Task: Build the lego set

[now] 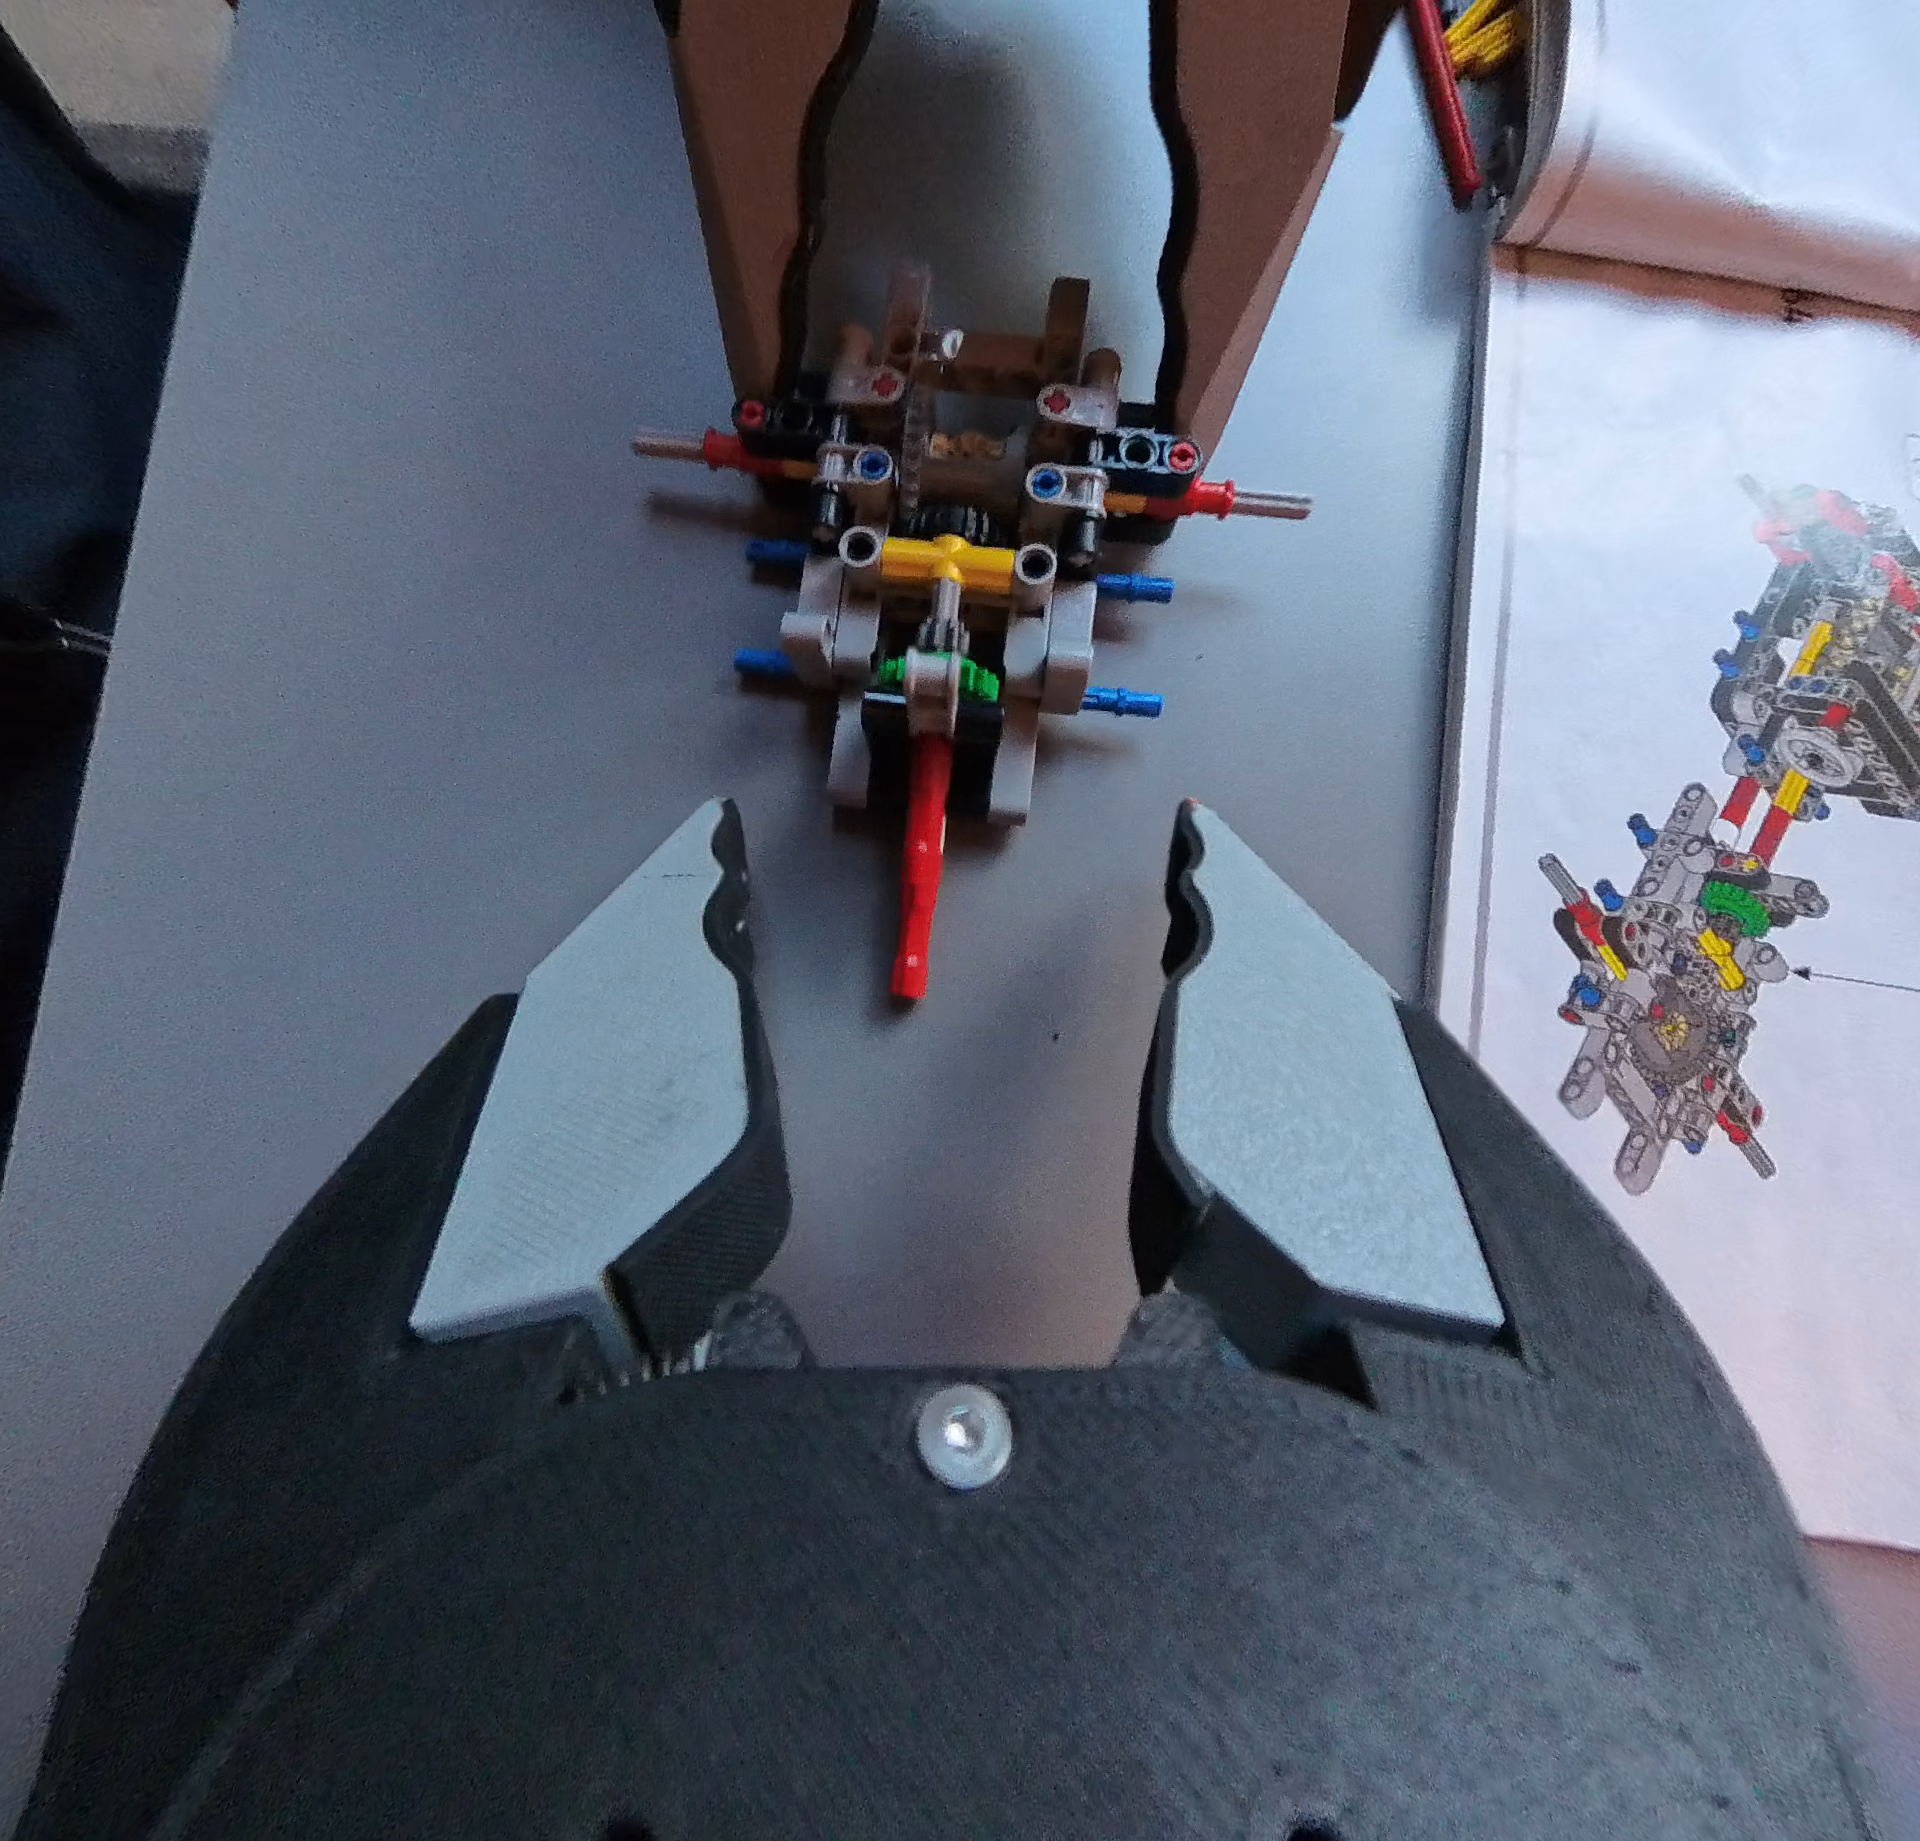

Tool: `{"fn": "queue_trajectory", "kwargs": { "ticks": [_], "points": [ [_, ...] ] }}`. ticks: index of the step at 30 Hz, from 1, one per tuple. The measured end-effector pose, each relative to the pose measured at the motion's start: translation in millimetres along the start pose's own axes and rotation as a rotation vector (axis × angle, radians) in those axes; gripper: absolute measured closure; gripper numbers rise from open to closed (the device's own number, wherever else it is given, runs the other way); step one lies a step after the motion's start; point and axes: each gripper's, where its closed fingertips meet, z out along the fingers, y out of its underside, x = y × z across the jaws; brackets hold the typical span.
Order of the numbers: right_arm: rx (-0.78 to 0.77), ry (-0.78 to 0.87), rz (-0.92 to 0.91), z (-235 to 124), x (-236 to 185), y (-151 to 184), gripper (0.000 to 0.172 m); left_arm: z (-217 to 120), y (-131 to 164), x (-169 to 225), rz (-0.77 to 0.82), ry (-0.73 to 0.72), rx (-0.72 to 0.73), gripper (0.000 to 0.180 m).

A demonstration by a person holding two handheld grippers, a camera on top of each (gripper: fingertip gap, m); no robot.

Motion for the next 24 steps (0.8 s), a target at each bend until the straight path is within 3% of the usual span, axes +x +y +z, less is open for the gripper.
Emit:
{"fn": "queue_trajectory", "kwargs": {
  "ticks": [7,12,24],
  "points": [
    [0.003,0.075,-0.02,21.0,6.7,-6.6,0.08,1.3,-1.4,1.8,0.003,0.007,0.012,0.101],
    [0.054,-0.011,0.008,25.5,-1.8,-9.2,0.1,3.8,-4.3,7.1,0.029,0.024,0.023,0.101],
    [0.091,-0.001,0.011,30.3,-6.7,-15.1,0.101,1.1,1.0,10.2,0.081,0.067,-0.059,0.102]
  ]
}}
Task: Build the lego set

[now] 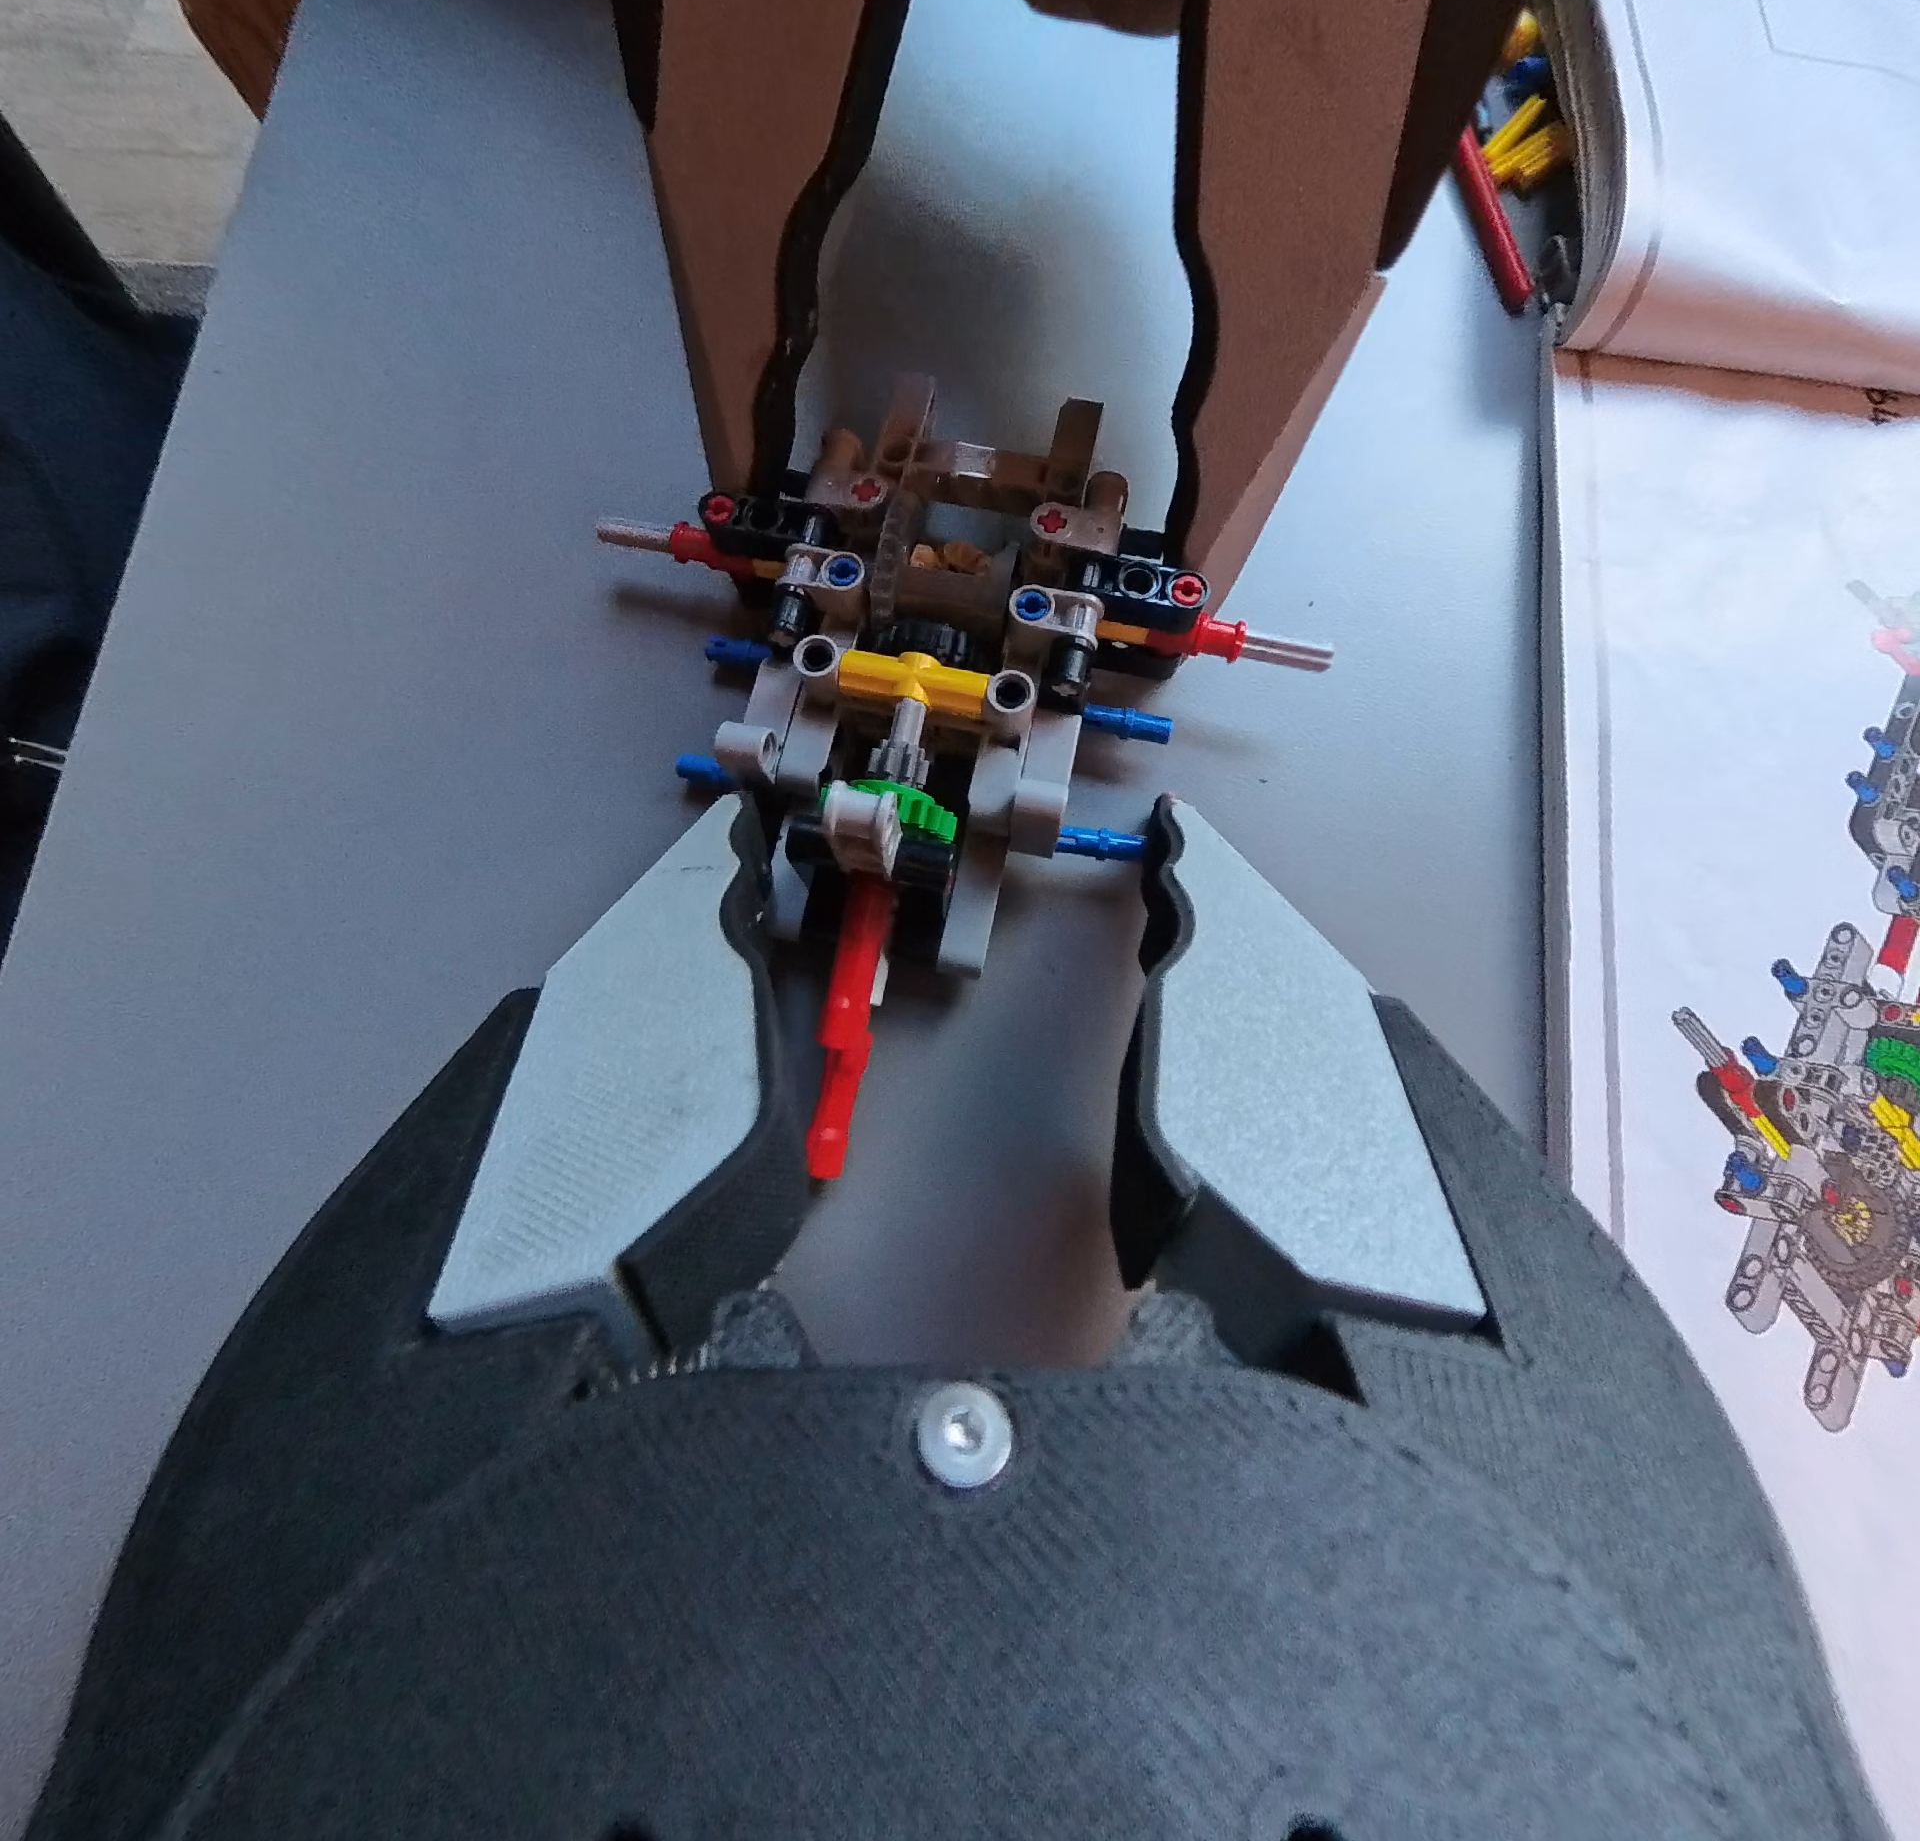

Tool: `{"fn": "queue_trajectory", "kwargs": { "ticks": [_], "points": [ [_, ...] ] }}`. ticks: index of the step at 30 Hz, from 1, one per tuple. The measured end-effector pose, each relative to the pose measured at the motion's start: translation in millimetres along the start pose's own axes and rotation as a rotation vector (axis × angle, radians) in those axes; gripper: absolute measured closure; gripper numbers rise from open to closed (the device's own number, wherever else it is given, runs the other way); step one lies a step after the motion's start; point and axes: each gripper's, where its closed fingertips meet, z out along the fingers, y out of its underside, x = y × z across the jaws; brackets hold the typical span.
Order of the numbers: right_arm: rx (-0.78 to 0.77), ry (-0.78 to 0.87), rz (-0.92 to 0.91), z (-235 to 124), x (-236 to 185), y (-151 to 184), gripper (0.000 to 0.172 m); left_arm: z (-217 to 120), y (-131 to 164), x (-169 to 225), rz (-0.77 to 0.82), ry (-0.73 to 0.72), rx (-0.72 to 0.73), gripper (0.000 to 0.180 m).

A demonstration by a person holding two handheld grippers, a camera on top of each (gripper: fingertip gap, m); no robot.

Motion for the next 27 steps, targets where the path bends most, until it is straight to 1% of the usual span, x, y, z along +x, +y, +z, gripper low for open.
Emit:
{"fn": "queue_trajectory", "kwargs": {
  "ticks": [5,10,14,19,22,25,27],
  "points": [
    [-0.021,0.016,0.023,1.1,-0.5,-0.8,0.104,-1.1,1.6,0.6,0.024,0.025,-0.01,0.102],
    [-0.004,0.022,0.056,1.2,-1.2,-0.9,0.105,-1.2,1.5,0.8,0.016,0.022,-0.027,0.103],
    [-0.029,0.035,0.074,1.9,-2.9,-1.4,0.106,-1.7,2.1,2.4,0.01,0.022,-0.037,0.104],
    [-0.005,0.024,0.052,2.8,-3.4,-2.8,0.105,-2.1,2.9,3.7,0.02,0.016,-0.006,0.102],
    [-0.047,0.033,0.023,1.7,-3.0,-2.3,0.104,-2.0,2.8,4.8,0.023,0.008,0.012,0.101],
    [-0.044,0.142,-0.082,-7.3,3.4,-3.5,0.091,-1.8,2.2,5.6,0.013,-0.003,0.019,0.101],
    [-0.033,0.151,-0.086,-15.4,1.5,-3.5,0.089,-1.8,1.8,6.0,0.009,-0.007,0.026,0.101]
  ]
}}
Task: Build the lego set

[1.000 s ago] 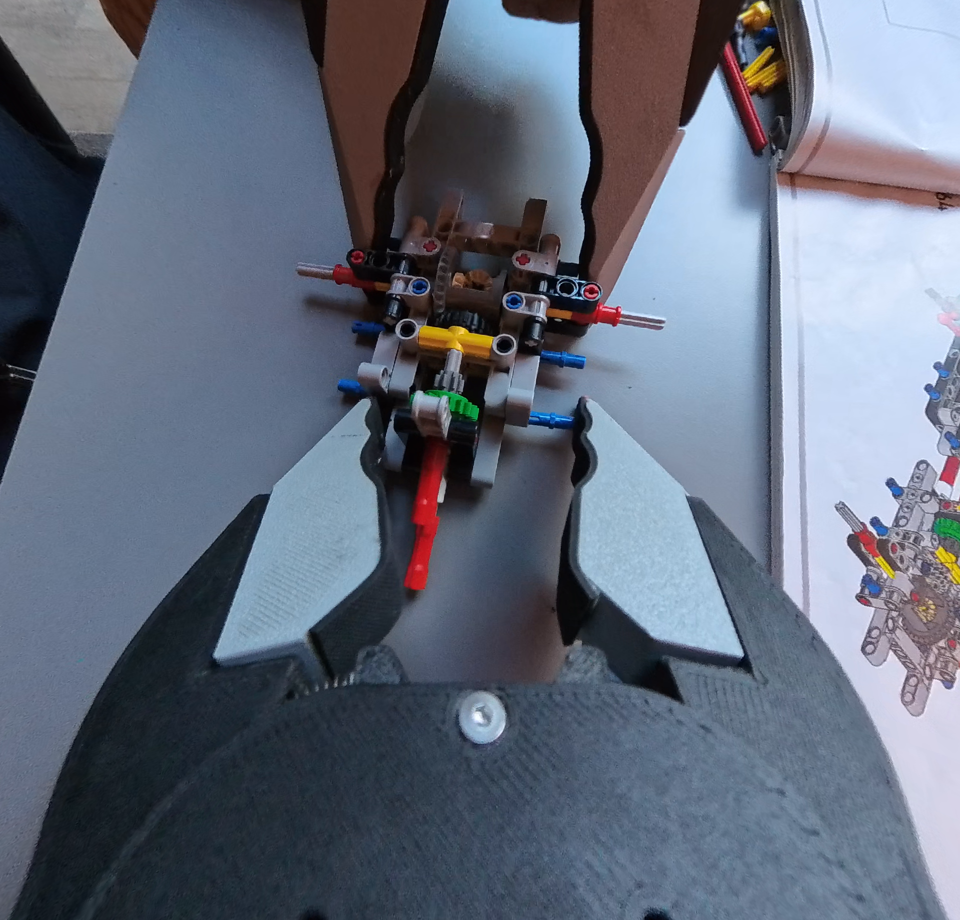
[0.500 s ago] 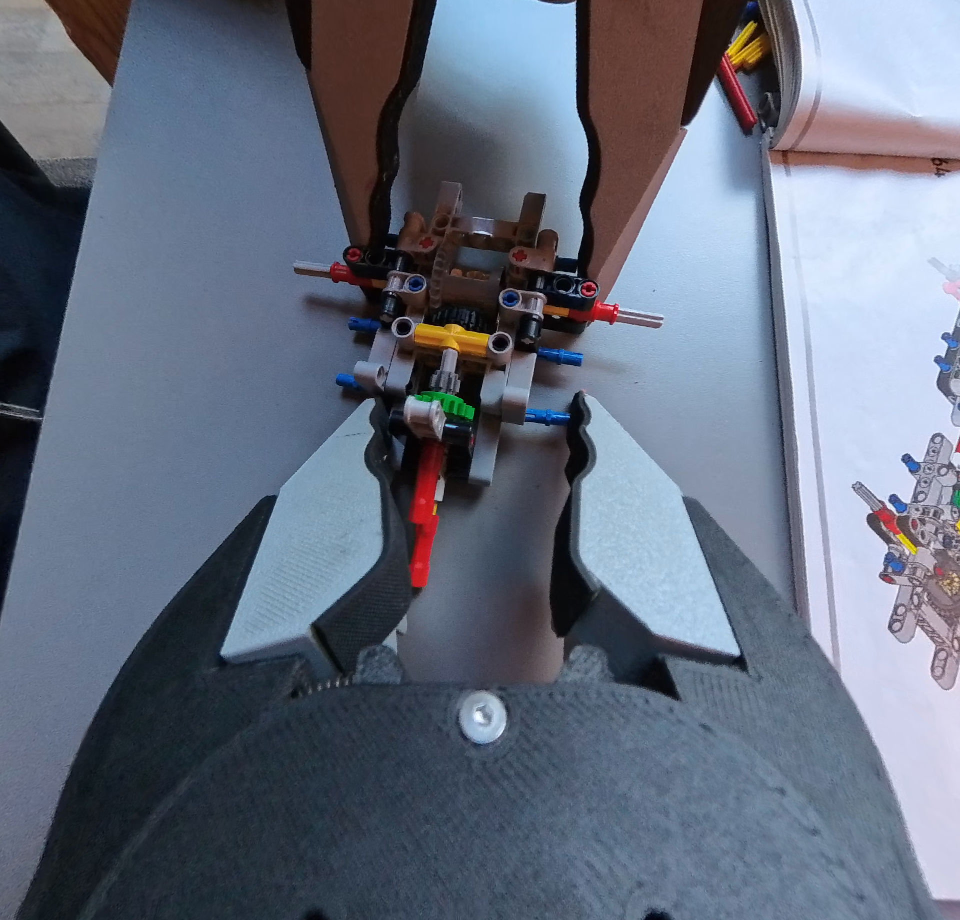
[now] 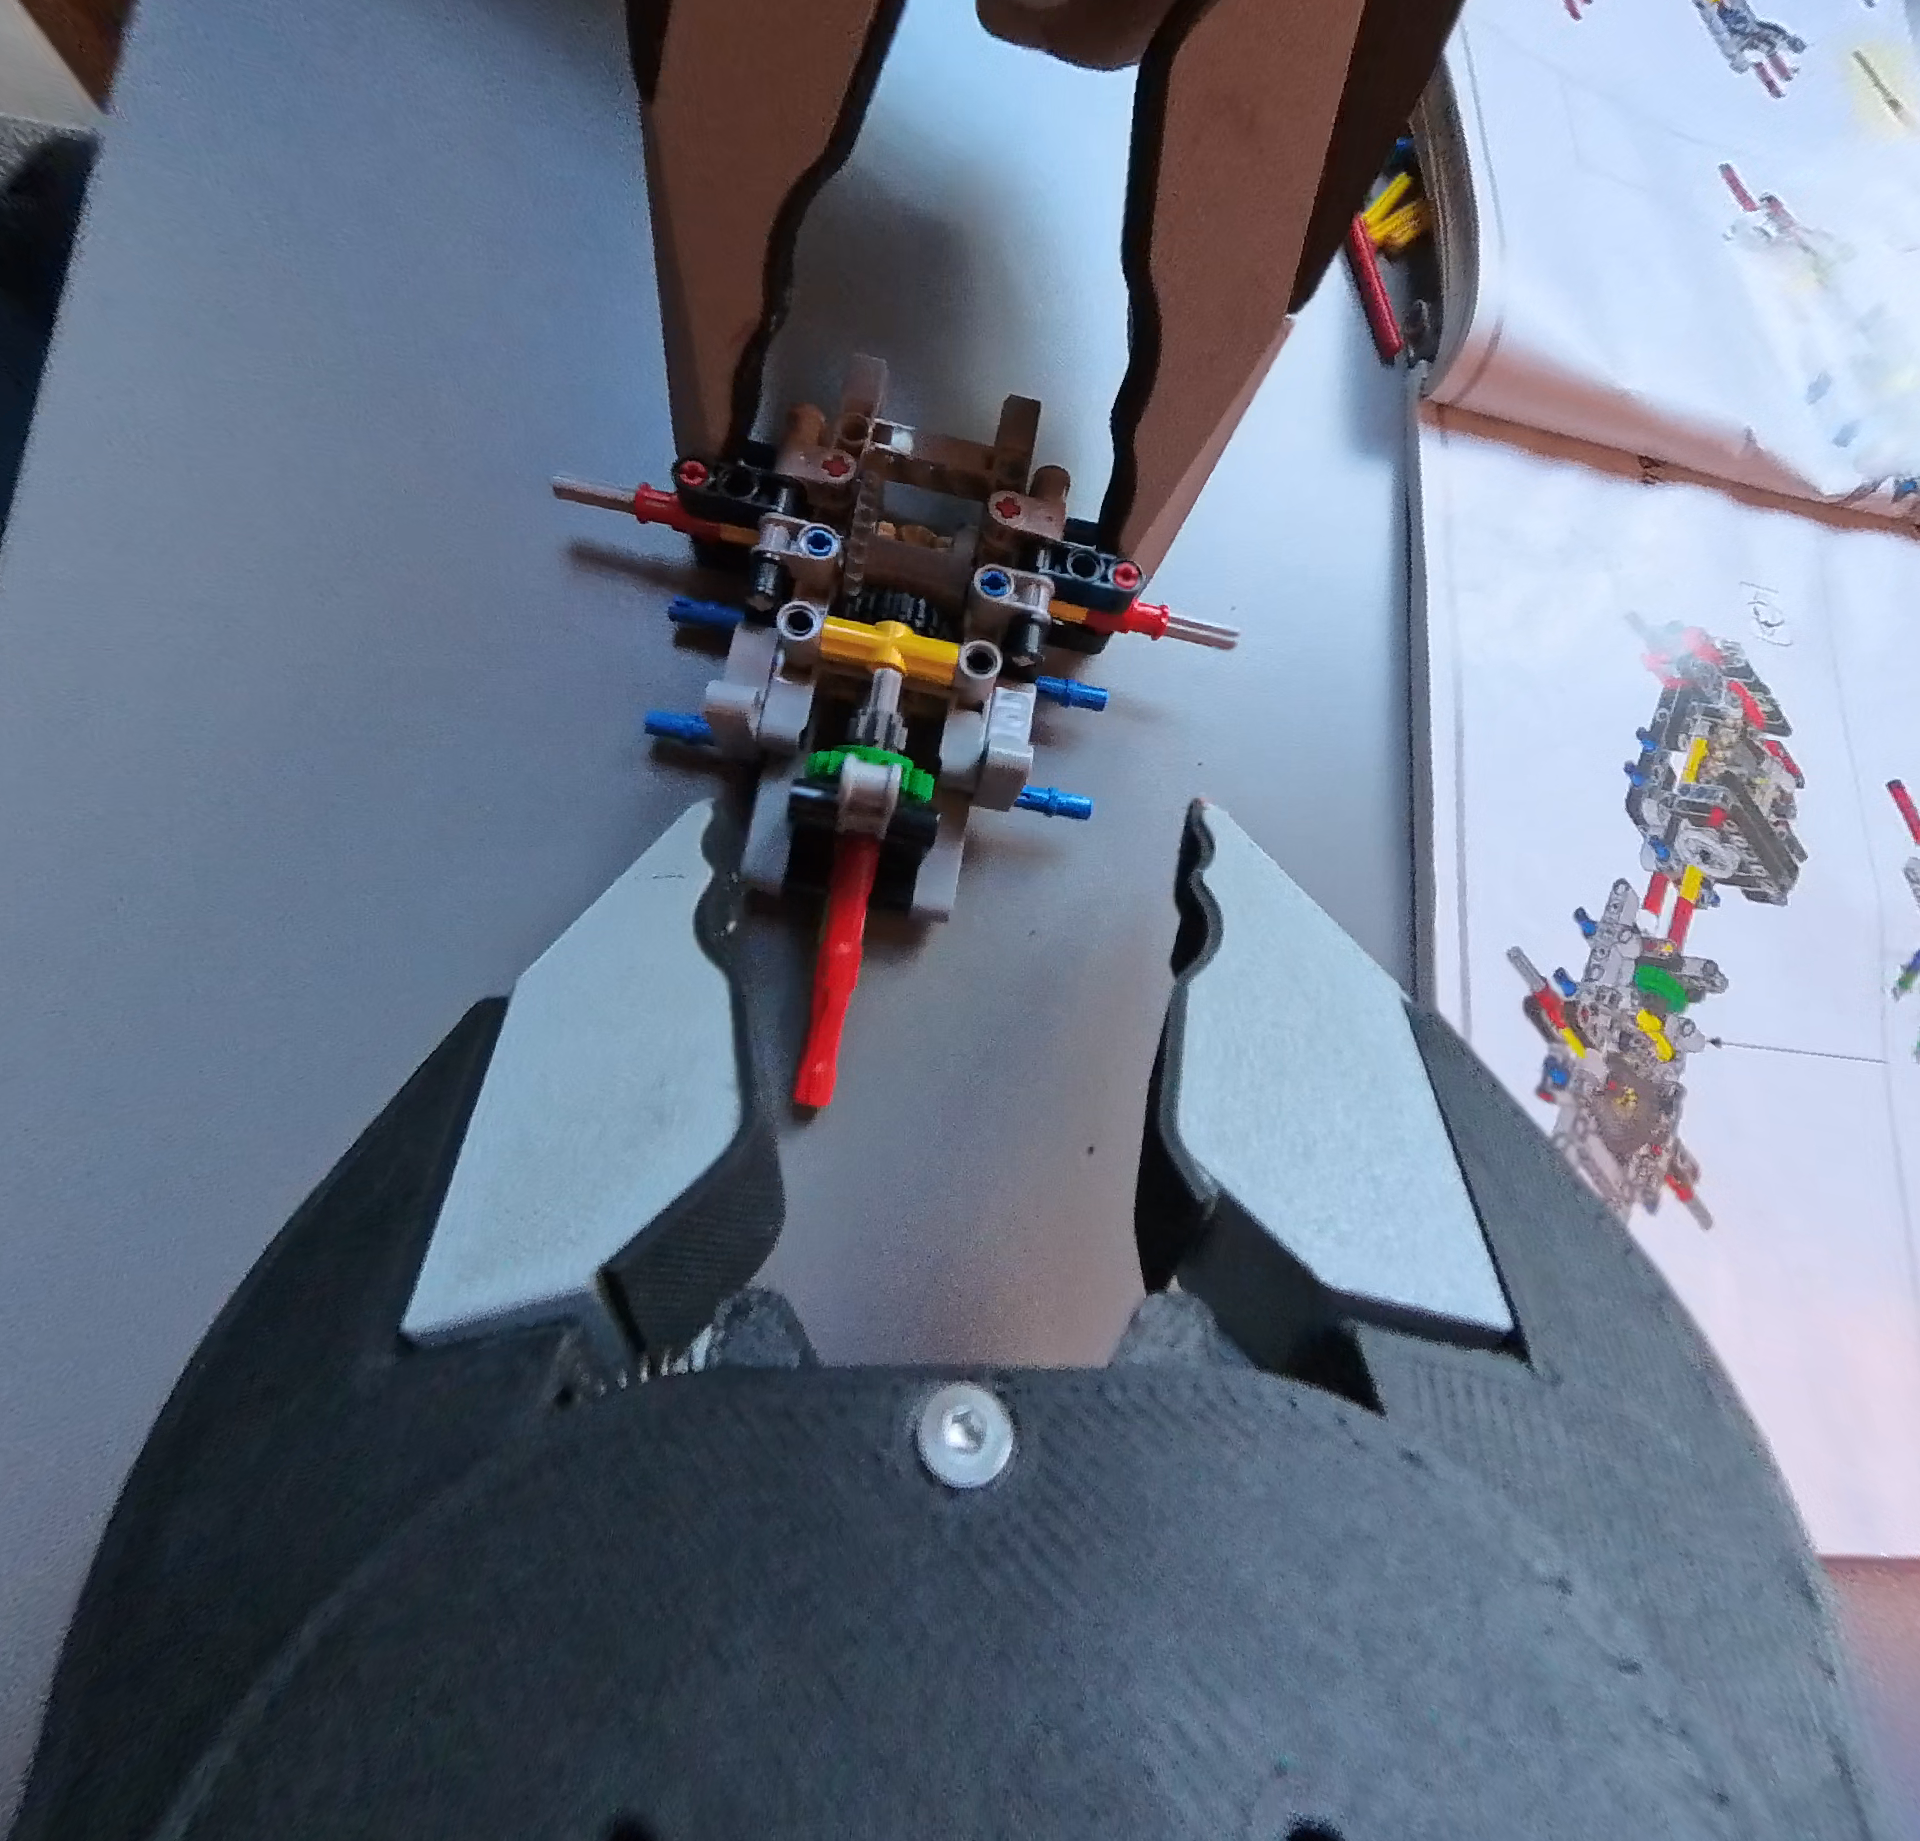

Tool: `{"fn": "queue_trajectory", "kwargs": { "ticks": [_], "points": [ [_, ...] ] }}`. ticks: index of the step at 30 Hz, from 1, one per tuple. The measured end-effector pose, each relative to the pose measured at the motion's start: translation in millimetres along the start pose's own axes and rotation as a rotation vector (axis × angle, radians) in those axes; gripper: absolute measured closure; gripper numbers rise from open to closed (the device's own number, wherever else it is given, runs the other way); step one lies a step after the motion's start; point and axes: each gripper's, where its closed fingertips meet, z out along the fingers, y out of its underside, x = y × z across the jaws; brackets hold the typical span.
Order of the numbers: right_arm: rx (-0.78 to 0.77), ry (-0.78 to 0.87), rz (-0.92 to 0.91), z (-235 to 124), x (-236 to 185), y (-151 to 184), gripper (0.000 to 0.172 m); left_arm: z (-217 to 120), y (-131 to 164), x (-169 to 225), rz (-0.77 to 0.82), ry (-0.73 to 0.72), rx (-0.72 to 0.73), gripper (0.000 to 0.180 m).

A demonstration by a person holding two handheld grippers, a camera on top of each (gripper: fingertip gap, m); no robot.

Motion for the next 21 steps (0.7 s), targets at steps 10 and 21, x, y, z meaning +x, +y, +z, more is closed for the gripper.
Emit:
{"fn": "queue_trajectory", "kwargs": {
  "ticks": [10,21],
  "points": [
    [0.07,-0.089,0.207,-2.5,-7.2,1.5,0.076,3.8,-5.9,-6.2,-0.041,-0.024,0.046,0.101],
    [0.032,-0.043,0.163,11.8,-6.5,5.7,0.078,5.6,-8.5,-10.4,-0.079,-0.053,0.049,0.102]
  ]
}}
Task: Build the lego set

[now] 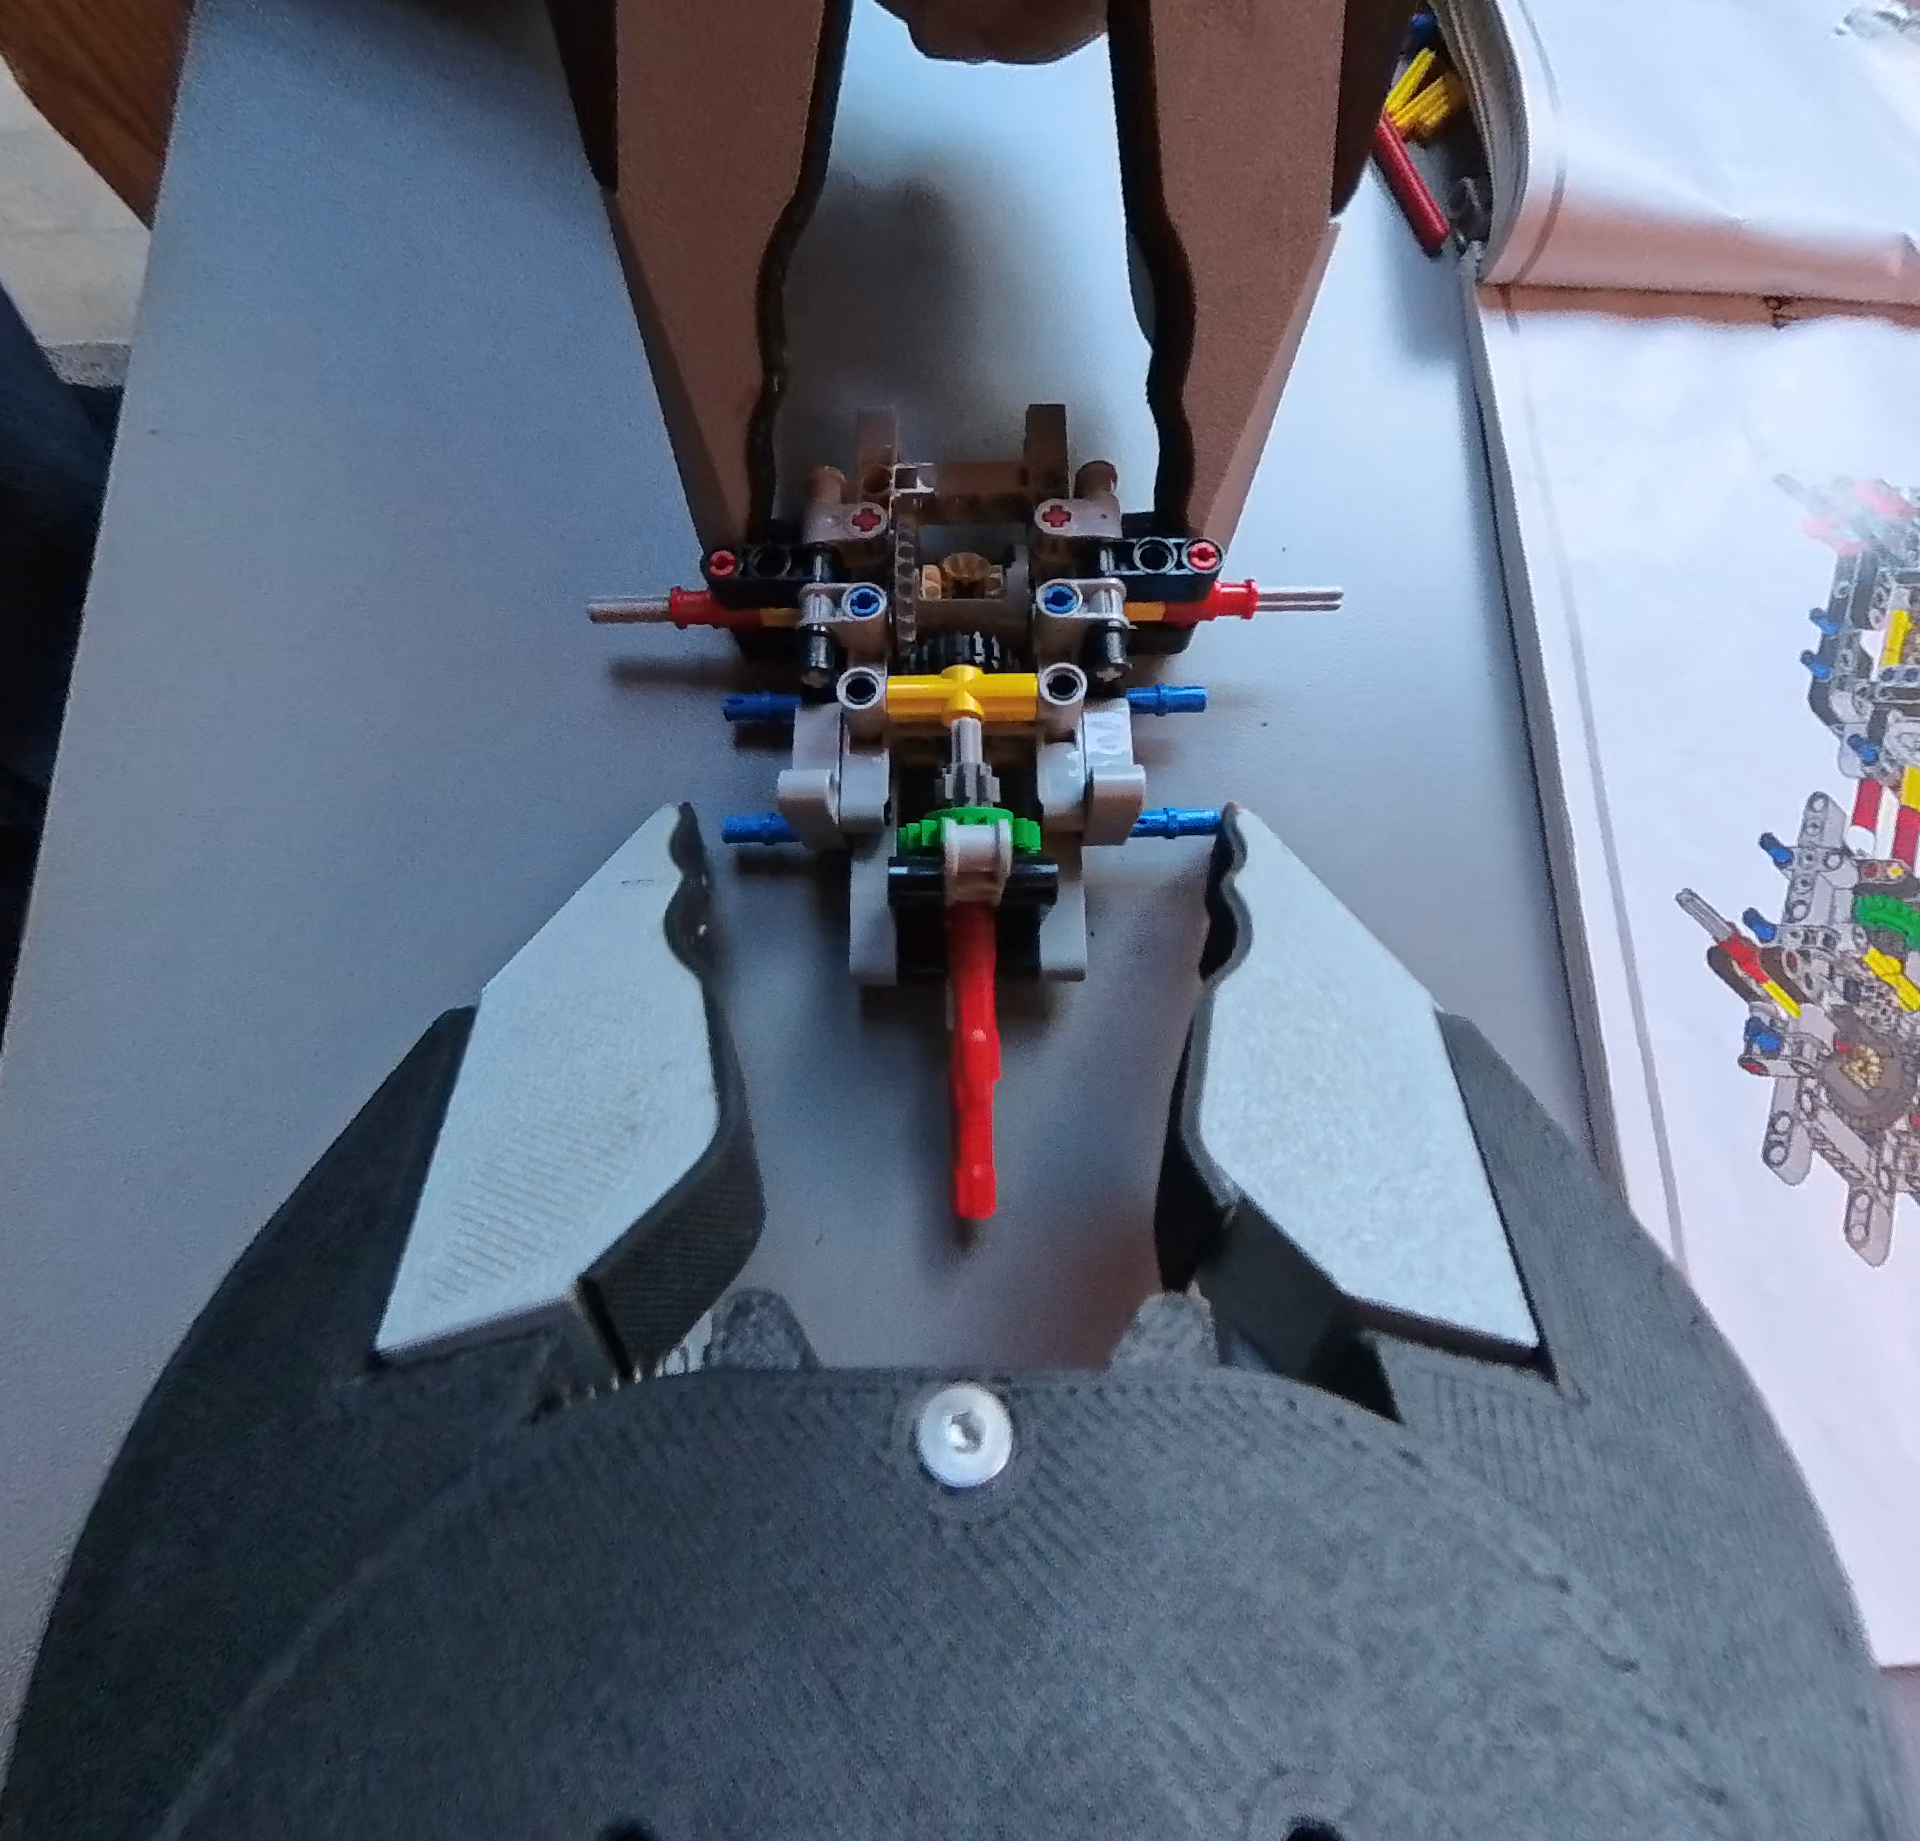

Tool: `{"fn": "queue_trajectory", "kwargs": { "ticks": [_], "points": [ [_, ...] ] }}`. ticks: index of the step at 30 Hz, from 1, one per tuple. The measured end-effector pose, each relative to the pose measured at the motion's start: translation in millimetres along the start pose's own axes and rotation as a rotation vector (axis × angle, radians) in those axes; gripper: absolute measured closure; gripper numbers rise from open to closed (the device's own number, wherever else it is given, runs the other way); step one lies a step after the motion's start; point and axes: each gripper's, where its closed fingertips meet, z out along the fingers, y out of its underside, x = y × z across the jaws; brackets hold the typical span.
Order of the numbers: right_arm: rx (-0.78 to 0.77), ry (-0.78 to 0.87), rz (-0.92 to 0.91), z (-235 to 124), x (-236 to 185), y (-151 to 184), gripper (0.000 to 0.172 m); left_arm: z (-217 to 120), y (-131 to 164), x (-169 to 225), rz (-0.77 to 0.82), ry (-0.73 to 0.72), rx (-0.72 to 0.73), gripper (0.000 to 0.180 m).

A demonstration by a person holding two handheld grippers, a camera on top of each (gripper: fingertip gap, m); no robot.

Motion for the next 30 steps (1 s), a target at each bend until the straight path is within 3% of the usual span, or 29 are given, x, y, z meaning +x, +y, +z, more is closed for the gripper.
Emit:
{"fn": "queue_trajectory", "kwargs": {
  "ticks": [25,27,30],
  "points": [
    [-0.015,-0.012,0.004,4.0,-2.6,-5.1,0.083,-1.0,1.7,1.1,0.006,0.013,-0.016,0.101],
    [0.002,-0.013,0.008,-2.7,-1.9,-13.6,0.105,-1.0,1.6,1.7,0.016,0.012,-0.019,0.101],
    [0.01,-0.017,-0.001,1.2,-1.0,-12.9,0.104,-2.2,2.8,1.3,0.019,0.015,-0.02,0.101]
  ]
}}
